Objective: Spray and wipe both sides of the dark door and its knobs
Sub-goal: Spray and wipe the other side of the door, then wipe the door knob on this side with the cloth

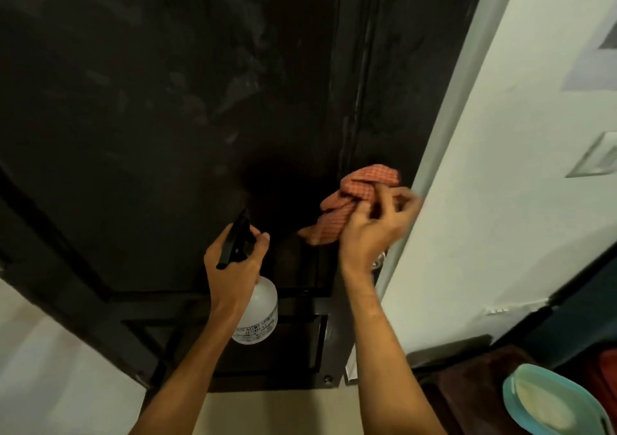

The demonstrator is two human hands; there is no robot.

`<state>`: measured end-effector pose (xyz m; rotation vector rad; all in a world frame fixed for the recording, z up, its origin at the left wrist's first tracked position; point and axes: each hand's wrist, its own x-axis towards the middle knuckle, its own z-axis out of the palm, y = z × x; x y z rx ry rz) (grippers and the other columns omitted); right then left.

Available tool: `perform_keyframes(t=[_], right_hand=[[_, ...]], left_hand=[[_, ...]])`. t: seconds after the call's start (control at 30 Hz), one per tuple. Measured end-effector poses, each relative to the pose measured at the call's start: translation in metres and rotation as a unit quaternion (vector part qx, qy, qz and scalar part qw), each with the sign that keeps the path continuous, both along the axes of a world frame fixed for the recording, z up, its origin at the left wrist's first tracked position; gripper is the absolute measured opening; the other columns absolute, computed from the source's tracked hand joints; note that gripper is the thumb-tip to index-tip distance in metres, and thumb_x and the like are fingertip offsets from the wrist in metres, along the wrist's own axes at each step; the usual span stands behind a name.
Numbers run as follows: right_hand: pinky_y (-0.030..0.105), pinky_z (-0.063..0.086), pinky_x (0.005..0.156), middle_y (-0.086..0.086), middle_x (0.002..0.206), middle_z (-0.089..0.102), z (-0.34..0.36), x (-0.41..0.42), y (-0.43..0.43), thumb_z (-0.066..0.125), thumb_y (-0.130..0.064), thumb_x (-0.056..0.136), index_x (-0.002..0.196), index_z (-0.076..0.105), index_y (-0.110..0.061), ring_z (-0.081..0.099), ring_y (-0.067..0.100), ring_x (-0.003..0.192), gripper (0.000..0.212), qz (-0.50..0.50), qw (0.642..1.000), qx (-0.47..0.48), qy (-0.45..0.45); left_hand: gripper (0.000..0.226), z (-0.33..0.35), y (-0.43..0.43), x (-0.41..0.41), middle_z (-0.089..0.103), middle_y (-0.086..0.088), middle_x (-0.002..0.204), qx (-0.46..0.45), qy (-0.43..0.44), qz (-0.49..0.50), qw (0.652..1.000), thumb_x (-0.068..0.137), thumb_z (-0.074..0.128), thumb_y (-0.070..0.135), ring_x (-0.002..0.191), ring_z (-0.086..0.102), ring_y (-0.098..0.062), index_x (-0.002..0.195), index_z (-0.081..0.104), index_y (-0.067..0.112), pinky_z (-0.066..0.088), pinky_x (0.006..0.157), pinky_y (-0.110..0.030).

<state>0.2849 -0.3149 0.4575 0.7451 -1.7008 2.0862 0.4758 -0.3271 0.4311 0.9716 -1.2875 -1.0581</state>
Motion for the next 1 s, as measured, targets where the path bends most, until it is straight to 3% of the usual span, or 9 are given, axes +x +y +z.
perform_keyframes(t=[0.13,0.3,0.4,0.47,0.57,0.73,0.8,0.87,1.0], right_hand=[[0.014,0.047,0.094,0.004,0.118,0.04,0.009,-0.046,0.006,0.048,0.012,0.083,0.114,0.067,-0.006,0.052,0.018,0.108,0.041,-0.078,0.991,-0.013,-0.105],[0.031,0.047,0.103,0.011,0.122,0.041,-0.026,-0.009,0.01,0.048,0.019,0.077,0.111,0.065,-0.005,0.044,0.018,0.116,0.044,0.048,0.985,0.136,0.091],[0.018,0.048,0.097,0.006,0.117,0.041,-0.015,-0.041,0.02,0.05,0.02,0.079,0.106,0.066,-0.005,0.045,0.005,0.111,0.041,0.044,0.993,0.105,0.04],[0.017,0.049,0.094,0.002,0.116,0.039,0.0,-0.065,0.027,0.052,0.018,0.08,0.106,0.067,-0.006,0.049,0.011,0.109,0.038,-0.014,0.997,0.072,0.013],[0.01,0.048,0.084,-0.01,0.116,0.04,-0.001,-0.065,0.026,0.051,0.015,0.083,0.109,0.064,-0.004,0.05,0.006,0.106,0.035,-0.001,0.991,0.115,0.067],[0.02,0.05,0.078,0.001,0.113,0.046,-0.04,-0.025,0.036,0.065,0.005,0.085,0.099,0.072,-0.007,0.046,0.008,0.102,0.019,0.153,0.93,0.232,0.241],[0.018,0.05,0.082,0.0,0.11,0.047,-0.03,-0.039,0.043,0.06,0.016,0.082,0.104,0.072,-0.004,0.049,-0.003,0.101,0.032,0.184,0.959,0.181,0.118],[0.021,0.052,0.091,0.004,0.11,0.049,-0.013,-0.064,0.059,0.057,0.018,0.079,0.108,0.076,-0.013,0.051,-0.004,0.101,0.046,0.105,0.992,0.074,-0.019],[0.022,0.054,0.085,0.005,0.112,0.054,-0.015,-0.105,0.095,0.069,-0.005,0.091,0.117,0.075,-0.014,0.057,0.008,0.102,0.028,0.027,0.992,-0.012,-0.121]], left_hand=[[0.012,-0.001,0.01,-0.018,0.065,-0.002,0.076,0.001,0.0,-0.014,1.0,0.094,0.075,0.01,0.057,0.056,-0.01,0.087,0.069,0.018,0.047,0.057,-0.023],[0.011,0.003,0.015,-0.042,0.061,-0.012,0.07,0.006,-0.012,-0.026,1.0,0.094,0.075,0.01,0.047,0.05,-0.013,0.087,0.067,0.013,0.044,0.045,-0.024],[0.01,0.007,0.022,-0.056,0.06,-0.023,0.073,0.0,-0.028,-0.043,0.999,0.094,0.075,0.01,0.045,0.048,-0.015,0.088,0.066,0.011,0.042,0.041,-0.025],[0.01,0.008,0.025,-0.061,0.059,-0.021,0.072,0.008,-0.019,-0.051,0.998,0.094,0.074,0.009,0.045,0.047,-0.013,0.089,0.066,0.009,0.041,0.04,-0.025],[0.011,0.006,0.028,-0.066,0.06,-0.011,0.07,0.017,-0.018,-0.051,0.998,0.094,0.074,0.008,0.042,0.046,-0.01,0.09,0.065,0.005,0.04,0.039,-0.024],[0.011,-0.005,0.04,-0.074,0.06,-0.006,0.069,0.041,-0.013,-0.05,0.998,0.093,0.075,0.008,0.043,0.045,-0.011,0.087,0.066,0.009,0.039,0.039,-0.024],[0.012,-0.004,0.042,-0.077,0.057,-0.005,0.065,0.039,-0.016,-0.055,0.998,0.093,0.075,0.008,0.043,0.045,-0.01,0.086,0.065,0.009,0.039,0.039,-0.024],[0.013,-0.003,0.044,-0.08,0.057,-0.004,0.063,0.023,-0.033,-0.067,0.997,0.093,0.075,0.008,0.044,0.047,-0.009,0.084,0.065,0.009,0.04,0.041,-0.022],[0.015,-0.016,0.053,-0.08,0.057,0.003,0.061,0.007,-0.052,-0.076,0.996,0.092,0.075,0.006,0.048,0.051,-0.006,0.082,0.065,0.01,0.043,0.048,-0.018]])
